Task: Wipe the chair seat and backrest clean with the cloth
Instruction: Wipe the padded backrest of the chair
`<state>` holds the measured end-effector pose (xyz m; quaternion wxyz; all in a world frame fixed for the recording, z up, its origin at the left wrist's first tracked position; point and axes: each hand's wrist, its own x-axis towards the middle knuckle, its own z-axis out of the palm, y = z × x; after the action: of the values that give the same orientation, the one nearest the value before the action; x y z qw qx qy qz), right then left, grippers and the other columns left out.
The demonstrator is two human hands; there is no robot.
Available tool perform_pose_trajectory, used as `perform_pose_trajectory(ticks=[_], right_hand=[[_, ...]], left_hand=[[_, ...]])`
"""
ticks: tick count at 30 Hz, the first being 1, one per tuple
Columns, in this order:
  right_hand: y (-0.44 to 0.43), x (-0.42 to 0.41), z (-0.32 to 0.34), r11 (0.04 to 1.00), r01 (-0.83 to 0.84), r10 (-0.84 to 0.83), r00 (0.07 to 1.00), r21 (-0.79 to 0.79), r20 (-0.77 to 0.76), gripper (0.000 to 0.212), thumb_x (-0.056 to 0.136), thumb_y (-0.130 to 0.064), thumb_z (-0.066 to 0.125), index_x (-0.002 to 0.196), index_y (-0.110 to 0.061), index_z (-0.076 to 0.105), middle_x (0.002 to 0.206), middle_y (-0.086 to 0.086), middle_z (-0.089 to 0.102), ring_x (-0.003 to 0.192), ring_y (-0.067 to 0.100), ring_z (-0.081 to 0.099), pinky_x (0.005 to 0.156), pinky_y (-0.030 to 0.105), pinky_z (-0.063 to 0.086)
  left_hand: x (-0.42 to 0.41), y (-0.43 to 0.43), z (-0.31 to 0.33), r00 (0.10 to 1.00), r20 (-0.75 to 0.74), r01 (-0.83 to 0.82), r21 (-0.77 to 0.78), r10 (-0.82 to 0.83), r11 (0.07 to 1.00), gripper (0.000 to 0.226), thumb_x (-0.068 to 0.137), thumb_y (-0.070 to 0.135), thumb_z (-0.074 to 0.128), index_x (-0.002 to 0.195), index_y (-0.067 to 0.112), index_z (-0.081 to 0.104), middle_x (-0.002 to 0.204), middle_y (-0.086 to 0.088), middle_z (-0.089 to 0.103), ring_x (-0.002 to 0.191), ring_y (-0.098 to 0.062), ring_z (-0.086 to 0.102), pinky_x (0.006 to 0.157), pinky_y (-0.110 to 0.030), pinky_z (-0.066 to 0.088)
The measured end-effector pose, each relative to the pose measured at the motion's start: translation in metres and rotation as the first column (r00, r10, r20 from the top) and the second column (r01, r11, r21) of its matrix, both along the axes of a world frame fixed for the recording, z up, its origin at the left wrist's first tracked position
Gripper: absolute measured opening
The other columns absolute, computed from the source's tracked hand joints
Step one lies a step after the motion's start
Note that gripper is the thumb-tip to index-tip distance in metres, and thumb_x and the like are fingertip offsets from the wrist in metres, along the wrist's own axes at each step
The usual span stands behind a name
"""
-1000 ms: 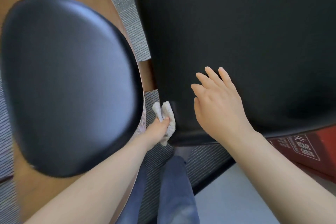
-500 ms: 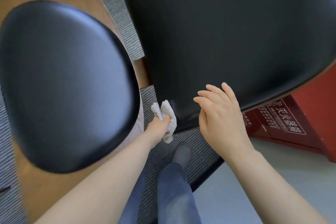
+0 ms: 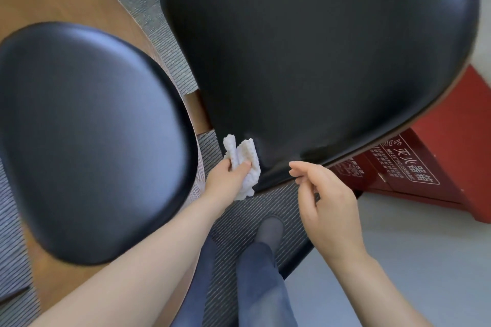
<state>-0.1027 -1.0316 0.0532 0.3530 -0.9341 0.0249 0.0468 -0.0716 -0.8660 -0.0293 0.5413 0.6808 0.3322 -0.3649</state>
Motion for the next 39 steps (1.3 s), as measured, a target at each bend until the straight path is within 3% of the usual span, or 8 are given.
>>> perform_pose_trajectory(ticks=[4,7,11,16,26,31,36,39], right_hand=[[0.001,-0.005,-0.001,0.970,0.231,-0.213,0.959,0.078,-0.185,0.029,0.093,-0.008,0.048,0.108,-0.025,0.067,0.101,-0.014,0.067,0.098,0.002,0.061,0.087,0.035,0.052],[0.010,-0.009,-0.002,0.953,0.285,-0.246,0.924,0.098,-0.293,0.025,0.093,-0.017,0.050,0.110,-0.027,0.065,0.104,-0.014,0.065,0.094,0.000,0.060,0.087,0.033,0.051],[0.028,-0.016,-0.009,0.956,0.261,-0.197,0.911,0.135,-0.363,0.024,0.091,-0.032,0.055,0.114,-0.034,0.059,0.104,-0.017,0.062,0.089,-0.001,0.059,0.081,0.030,0.052],[0.046,-0.026,-0.028,0.951,0.310,-0.284,0.871,0.001,-0.400,0.019,0.086,-0.046,0.057,0.099,-0.033,0.056,0.093,-0.014,0.062,0.083,0.004,0.058,0.072,0.031,0.050],[0.051,-0.023,-0.053,0.544,0.835,-0.657,0.486,0.084,-0.576,0.012,0.089,-0.024,0.057,0.088,-0.013,0.052,0.069,0.006,0.068,0.046,0.004,0.061,0.053,0.028,0.047],[0.063,-0.028,-0.061,0.481,0.850,-0.590,0.496,0.215,-0.638,0.021,0.081,-0.021,0.065,0.094,-0.022,0.048,0.084,0.002,0.067,0.080,0.018,0.069,0.080,0.042,0.057],[0.065,-0.022,-0.067,0.235,0.932,-0.577,0.361,0.275,-0.733,0.032,0.084,-0.016,0.069,0.108,-0.011,0.049,0.098,0.003,0.065,0.086,0.016,0.068,0.076,0.035,0.058],[0.061,-0.017,-0.062,0.170,0.941,-0.647,0.331,0.293,-0.687,0.026,0.085,-0.012,0.068,0.105,-0.012,0.051,0.094,0.001,0.063,0.085,0.014,0.066,0.078,0.033,0.057]], left_hand=[[0.002,-0.008,0.009,0.998,0.044,0.050,0.003,-0.050,0.999,0.073,0.077,0.066,0.035,0.133,0.022,0.051,0.123,-0.012,0.062,0.113,-0.027,0.059,0.101,-0.045,0.045],[0.001,-0.002,0.004,0.985,-0.111,-0.138,-0.047,0.132,0.989,0.078,0.067,0.076,0.043,0.123,0.025,0.059,0.124,0.000,0.064,0.114,-0.020,0.060,0.101,-0.041,0.046],[-0.002,0.004,0.014,0.991,-0.108,-0.102,-0.179,0.084,0.978,0.043,0.098,0.044,0.037,0.128,0.019,0.057,0.120,-0.003,0.065,0.106,-0.021,0.066,0.084,-0.031,0.054],[-0.005,0.016,0.016,0.988,-0.103,-0.145,-0.346,0.116,0.927,0.040,0.102,0.034,0.030,0.127,0.016,0.056,0.121,-0.003,0.062,0.108,-0.025,0.064,0.101,-0.039,0.047],[-0.008,0.035,0.010,0.978,-0.075,0.169,-0.263,-0.195,0.950,0.053,0.100,0.051,0.022,0.114,0.030,0.068,0.122,0.012,0.065,0.119,-0.011,0.054,0.107,-0.043,0.032],[-0.013,0.027,0.007,0.974,-0.070,0.195,-0.233,-0.216,0.953,0.054,0.098,0.055,0.024,0.125,0.027,0.061,0.121,0.011,0.066,0.114,-0.005,0.058,0.109,-0.042,0.034],[-0.010,0.026,0.012,0.986,0.012,0.168,-0.113,-0.168,0.979,0.056,0.101,0.048,0.018,0.092,0.031,0.071,0.102,0.013,0.071,0.097,-0.004,0.062,0.099,-0.037,0.038],[-0.007,0.029,0.015,0.982,0.081,0.170,0.024,-0.172,0.985,0.056,0.101,0.043,0.018,0.093,0.027,0.071,0.108,0.006,0.069,0.097,-0.011,0.062,0.095,-0.033,0.040]])
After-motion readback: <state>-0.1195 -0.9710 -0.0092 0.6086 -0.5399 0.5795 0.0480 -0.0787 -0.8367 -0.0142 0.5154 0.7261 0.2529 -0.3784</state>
